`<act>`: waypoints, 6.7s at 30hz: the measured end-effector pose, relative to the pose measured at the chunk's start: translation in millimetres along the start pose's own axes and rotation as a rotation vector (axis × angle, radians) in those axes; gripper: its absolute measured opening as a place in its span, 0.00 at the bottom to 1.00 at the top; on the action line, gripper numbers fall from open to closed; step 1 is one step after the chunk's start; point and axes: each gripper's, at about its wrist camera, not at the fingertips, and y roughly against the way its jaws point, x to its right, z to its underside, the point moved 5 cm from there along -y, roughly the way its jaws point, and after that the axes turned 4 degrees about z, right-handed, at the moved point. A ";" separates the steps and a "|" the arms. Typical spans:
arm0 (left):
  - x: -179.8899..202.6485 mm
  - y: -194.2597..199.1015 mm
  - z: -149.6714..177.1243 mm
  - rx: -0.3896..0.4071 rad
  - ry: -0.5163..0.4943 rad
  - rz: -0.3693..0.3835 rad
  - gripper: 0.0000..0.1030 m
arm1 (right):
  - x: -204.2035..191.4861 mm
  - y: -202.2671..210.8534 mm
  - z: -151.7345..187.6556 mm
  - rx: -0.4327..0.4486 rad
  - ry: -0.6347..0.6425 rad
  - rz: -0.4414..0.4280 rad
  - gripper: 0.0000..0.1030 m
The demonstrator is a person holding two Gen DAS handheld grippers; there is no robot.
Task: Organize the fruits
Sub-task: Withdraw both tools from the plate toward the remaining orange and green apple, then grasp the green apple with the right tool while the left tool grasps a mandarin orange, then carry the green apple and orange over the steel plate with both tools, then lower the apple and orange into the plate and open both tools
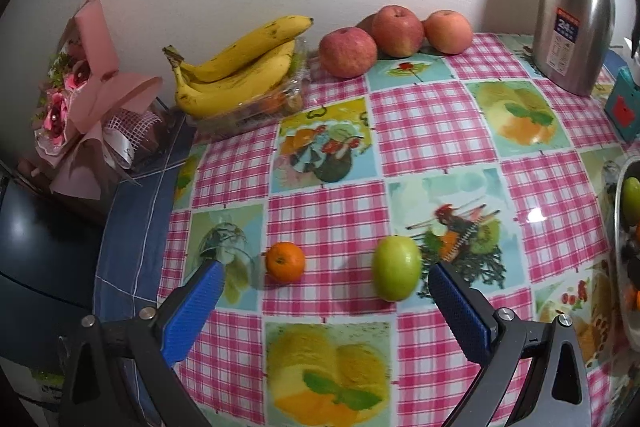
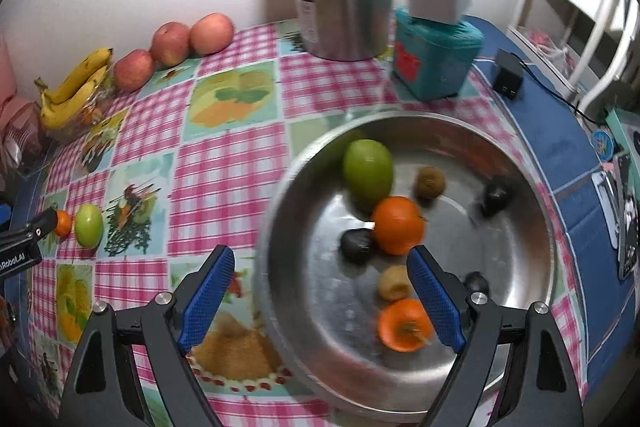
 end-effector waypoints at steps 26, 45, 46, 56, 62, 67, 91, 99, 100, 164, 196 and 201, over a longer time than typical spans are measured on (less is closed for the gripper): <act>-94.6 -47.7 17.4 -0.021 0.283 0.186 1.00 | -157.7 -17.4 -19.8 -0.044 0.125 -0.167 0.86; -82.6 -91.2 24.2 -0.085 0.347 0.262 0.83 | -237.7 -48.0 -13.8 -0.066 0.231 -0.205 0.86; -80.6 -92.3 24.9 -0.089 0.345 0.268 0.82 | -240.6 -49.9 -12.8 -0.069 0.237 -0.207 0.86; -74.4 -98.5 27.0 -0.120 0.347 0.289 0.48 | -257.8 -58.6 -7.2 -0.066 0.268 -0.225 0.67; -68.5 -99.2 26.6 -0.123 0.349 0.306 0.38 | -260.8 -61.8 -4.7 -0.080 0.261 -0.252 0.46; -66.5 -98.3 25.7 -0.120 0.350 0.314 0.37 | -259.9 -61.1 -4.9 -0.083 0.257 -0.258 0.41; -54.7 -51.2 30.3 -0.108 0.294 0.255 0.37 | -217.1 -32.1 -1.2 -0.111 0.180 -0.239 0.41; -19.3 -11.3 28.2 -0.070 0.254 0.263 0.37 | -178.1 -6.7 7.1 -0.102 0.124 -0.230 0.41; -15.4 -7.3 28.8 -0.066 0.245 0.262 0.37 | -171.9 -3.5 8.4 -0.102 0.114 -0.228 0.41; 270.5 60.6 53.7 0.003 -0.211 0.350 0.37 | 129.1 14.6 0.7 -0.050 -0.349 -0.084 0.41; 269.0 39.8 51.1 -0.008 -0.167 0.382 0.37 | 106.4 -16.4 2.9 -0.082 -0.242 -0.047 0.41; 270.5 39.1 51.2 0.003 -0.181 0.374 0.37 | 105.7 -19.1 3.5 -0.085 -0.241 -0.044 0.41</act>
